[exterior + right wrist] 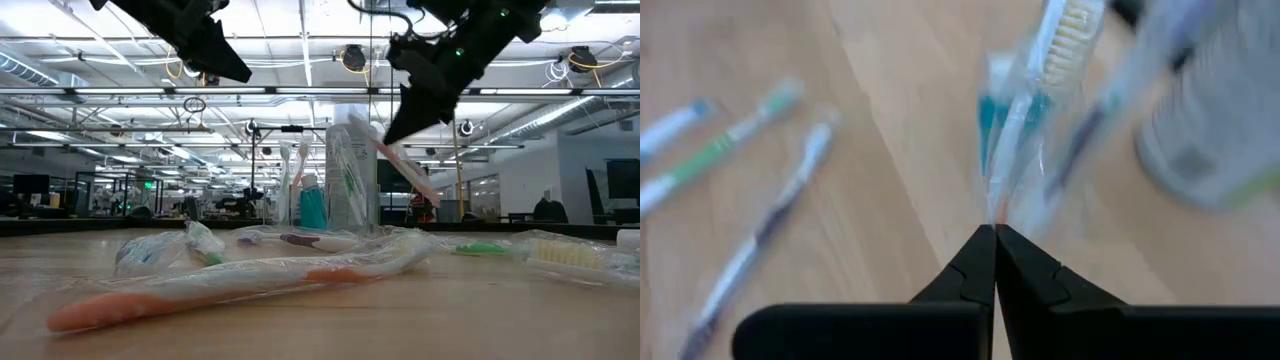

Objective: Pick & Place toothbrushing station
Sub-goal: Put the orange toothbrush into the transparent organizer

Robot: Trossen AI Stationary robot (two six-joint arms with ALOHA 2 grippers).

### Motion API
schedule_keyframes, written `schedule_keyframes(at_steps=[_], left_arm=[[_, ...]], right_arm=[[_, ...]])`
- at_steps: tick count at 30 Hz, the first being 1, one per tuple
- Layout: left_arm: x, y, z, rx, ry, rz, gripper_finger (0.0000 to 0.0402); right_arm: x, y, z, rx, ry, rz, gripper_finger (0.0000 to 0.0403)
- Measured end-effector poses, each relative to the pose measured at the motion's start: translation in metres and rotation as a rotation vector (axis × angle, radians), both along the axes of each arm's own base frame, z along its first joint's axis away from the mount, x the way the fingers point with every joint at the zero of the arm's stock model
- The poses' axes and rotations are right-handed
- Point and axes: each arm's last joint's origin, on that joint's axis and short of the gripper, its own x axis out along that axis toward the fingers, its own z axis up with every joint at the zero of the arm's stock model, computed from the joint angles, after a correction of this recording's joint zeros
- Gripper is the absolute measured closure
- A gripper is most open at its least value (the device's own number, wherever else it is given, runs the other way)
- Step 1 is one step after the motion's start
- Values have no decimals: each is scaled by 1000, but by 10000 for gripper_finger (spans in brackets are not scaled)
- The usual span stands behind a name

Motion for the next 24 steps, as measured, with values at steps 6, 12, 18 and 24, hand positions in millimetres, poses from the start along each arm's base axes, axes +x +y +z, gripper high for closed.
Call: schedule_keyframes(at_steps=[6,12,18,24], left_arm=[[0,0,0,-17,-10,9,229],[6,1,1,-101,-80,55,229],[22,3,-3,-119,-131,35,229],[39,5,-15,-128,-132,10,229]], right_arm=[[11,0,15,-103,-156,75,403],[17,-1,26,-214,-240,138,403],[19,-2,31,-302,-261,176,403],[25,-8,31,-336,-300,166,403]])
